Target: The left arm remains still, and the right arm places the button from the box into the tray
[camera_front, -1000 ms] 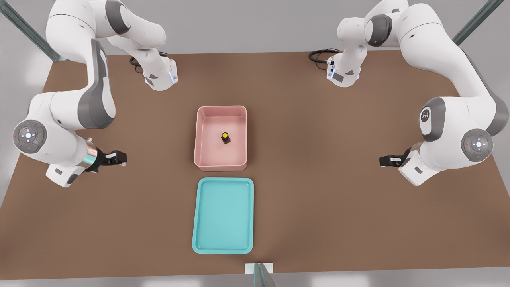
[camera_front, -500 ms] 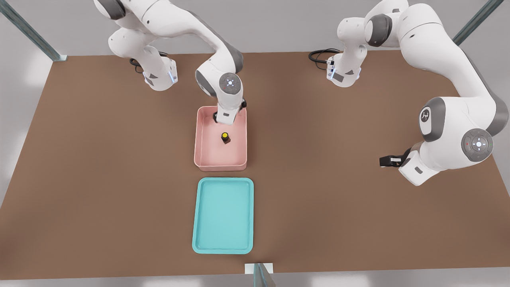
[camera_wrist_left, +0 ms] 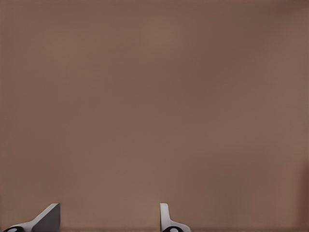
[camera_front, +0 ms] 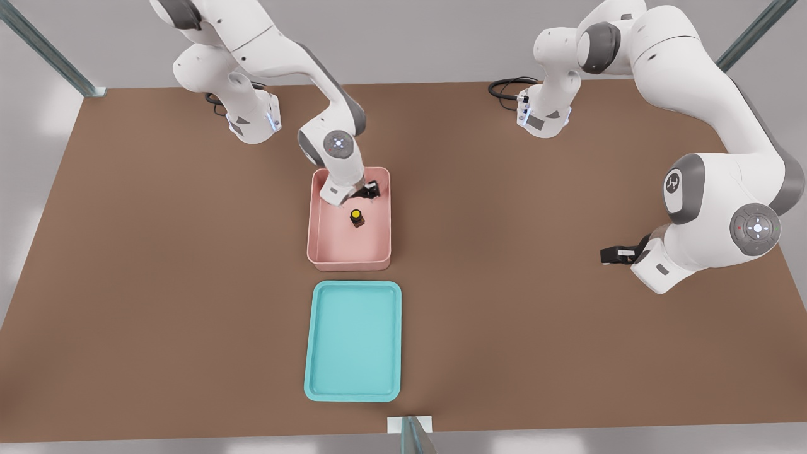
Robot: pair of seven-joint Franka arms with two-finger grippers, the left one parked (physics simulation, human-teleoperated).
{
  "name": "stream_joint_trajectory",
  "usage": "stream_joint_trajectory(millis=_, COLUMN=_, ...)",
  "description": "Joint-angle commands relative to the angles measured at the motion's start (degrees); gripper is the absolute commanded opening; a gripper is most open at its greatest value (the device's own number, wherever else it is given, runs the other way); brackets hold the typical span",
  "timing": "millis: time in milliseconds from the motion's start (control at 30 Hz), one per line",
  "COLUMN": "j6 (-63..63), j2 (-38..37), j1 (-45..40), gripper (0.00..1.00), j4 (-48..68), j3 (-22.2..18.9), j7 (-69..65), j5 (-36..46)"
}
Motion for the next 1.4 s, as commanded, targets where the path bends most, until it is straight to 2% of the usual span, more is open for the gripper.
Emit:
stream_joint_trajectory(millis=0, j6=7.4, j2=-0.3, j1=0.1, gripper=1.0, j4=-0.7, j3=-0.7, j7=12.3, j5=0.1)
stream_joint_trajectory(millis=100, j6=7.4, j2=-0.3, j1=0.0, gripper=1.0, j4=-1.4, j3=-2.0, j7=8.5, j5=0.0)
stream_joint_trajectory(millis=367, j6=8.1, j2=1.5, j1=0.0, gripper=1.0, j4=-2.2, j3=-2.0, j7=5.0, j5=0.0)
stream_joint_trajectory(millis=633, j6=14.8, j2=4.0, j1=0.0, gripper=1.0, j4=-4.8, j3=-0.9, j7=6.3, j5=0.2)
stream_joint_trajectory(millis=1067, j6=18.5, j2=7.2, j1=-0.1, gripper=0.99, j4=-4.8, j3=-0.9, j7=6.3, j5=0.3)
stream_joint_trajectory(millis=1100, j6=18.5, j2=7.3, j1=-0.1, gripper=0.95, j4=-4.7, j3=-0.9, j7=6.3, j5=0.3)
stream_joint_trajectory(millis=1133, j6=18.5, j2=7.3, j1=-0.1, gripper=0.85, j4=-4.7, j3=-0.9, j7=6.2, j5=0.3)
stream_joint_trajectory(millis=1167, j6=18.5, j2=7.2, j1=-0.1, gripper=0.68, j4=-4.7, j3=-0.9, j7=6.1, j5=0.3)
stream_joint_trajectory(millis=1233, j6=18.4, j2=7.2, j1=-0.1, gripper=0.54, j4=-4.7, j3=-0.9, j7=6.1, j5=0.3)
stream_joint_trajectory(millis=1300, j6=18.1, j2=7.1, j1=-0.2, gripper=0.45, j4=-4.6, j3=-0.9, j7=6.3, j5=0.3)
stream_joint_trajectory(millis=1367, j6=17.9, j2=6.8, j1=-0.4, gripper=0.43, j4=-4.5, j3=-0.9, j7=6.1, j5=0.4)
